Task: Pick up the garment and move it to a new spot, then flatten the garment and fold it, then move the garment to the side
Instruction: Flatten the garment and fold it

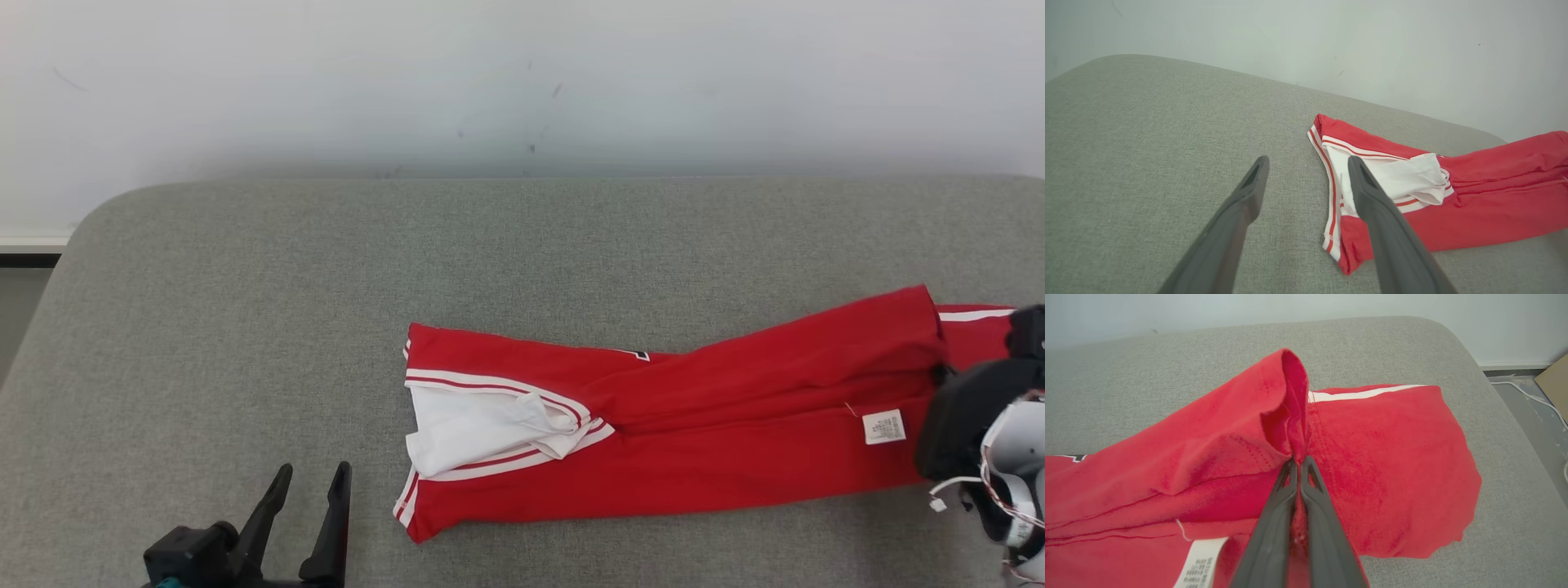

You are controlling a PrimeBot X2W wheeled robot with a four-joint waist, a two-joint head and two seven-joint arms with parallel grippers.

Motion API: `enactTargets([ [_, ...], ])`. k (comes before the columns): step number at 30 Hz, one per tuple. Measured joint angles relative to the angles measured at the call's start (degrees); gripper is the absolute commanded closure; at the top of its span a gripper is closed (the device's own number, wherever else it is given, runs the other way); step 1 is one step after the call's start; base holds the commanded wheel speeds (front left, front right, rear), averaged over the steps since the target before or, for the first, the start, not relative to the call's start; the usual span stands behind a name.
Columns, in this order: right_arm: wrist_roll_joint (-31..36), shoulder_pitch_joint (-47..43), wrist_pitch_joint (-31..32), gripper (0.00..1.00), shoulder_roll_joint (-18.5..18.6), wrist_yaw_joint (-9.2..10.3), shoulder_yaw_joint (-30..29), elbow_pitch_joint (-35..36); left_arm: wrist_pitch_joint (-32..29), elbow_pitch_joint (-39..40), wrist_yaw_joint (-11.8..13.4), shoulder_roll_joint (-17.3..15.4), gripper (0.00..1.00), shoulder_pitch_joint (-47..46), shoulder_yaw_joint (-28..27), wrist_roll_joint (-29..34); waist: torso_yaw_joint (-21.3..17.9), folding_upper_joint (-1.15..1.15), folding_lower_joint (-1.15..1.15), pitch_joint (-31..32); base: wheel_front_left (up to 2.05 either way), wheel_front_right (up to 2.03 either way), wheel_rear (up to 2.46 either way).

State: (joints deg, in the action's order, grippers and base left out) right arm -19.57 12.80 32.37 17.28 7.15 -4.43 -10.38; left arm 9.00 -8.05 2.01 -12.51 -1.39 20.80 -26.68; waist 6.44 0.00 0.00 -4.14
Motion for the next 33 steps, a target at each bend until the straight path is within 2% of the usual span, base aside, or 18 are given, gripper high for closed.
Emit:
enactTargets([
  [5,0.6,1.5,3.3,1.00,-1.0,-0.21,6.3,6.1,-0.3,-0.3,0.0,0.2,0.00,0.0,0.3,0.0,0.1,0.00,0.00,0.2,0.00,0.00,0.00],
  [15,2.0,6.9,9.5,1.00,-6.2,-3.67,17.6,9.0,-1.0,-1.7,-1.1,1.3,0.00,-0.3,1.8,-0.1,2.0,0.00,0.00,0.5,0.00,0.00,0.00],
  [27,2.8,12.5,13.6,1.00,-12.3,-4.13,24.2,4.5,-1.4,-3.0,-2.1,1.6,0.00,-0.4,2.4,-0.5,5.5,0.00,0.00,0.5,0.00,0.00,0.00],
  [33,3.5,15.2,14.1,1.00,-12.8,-4.07,27.0,-0.4,-1.4,-3.8,-2.6,1.9,0.00,-1.4,2.9,-0.5,7.4,0.00,0.00,0.5,0.00,0.00,0.00],
])
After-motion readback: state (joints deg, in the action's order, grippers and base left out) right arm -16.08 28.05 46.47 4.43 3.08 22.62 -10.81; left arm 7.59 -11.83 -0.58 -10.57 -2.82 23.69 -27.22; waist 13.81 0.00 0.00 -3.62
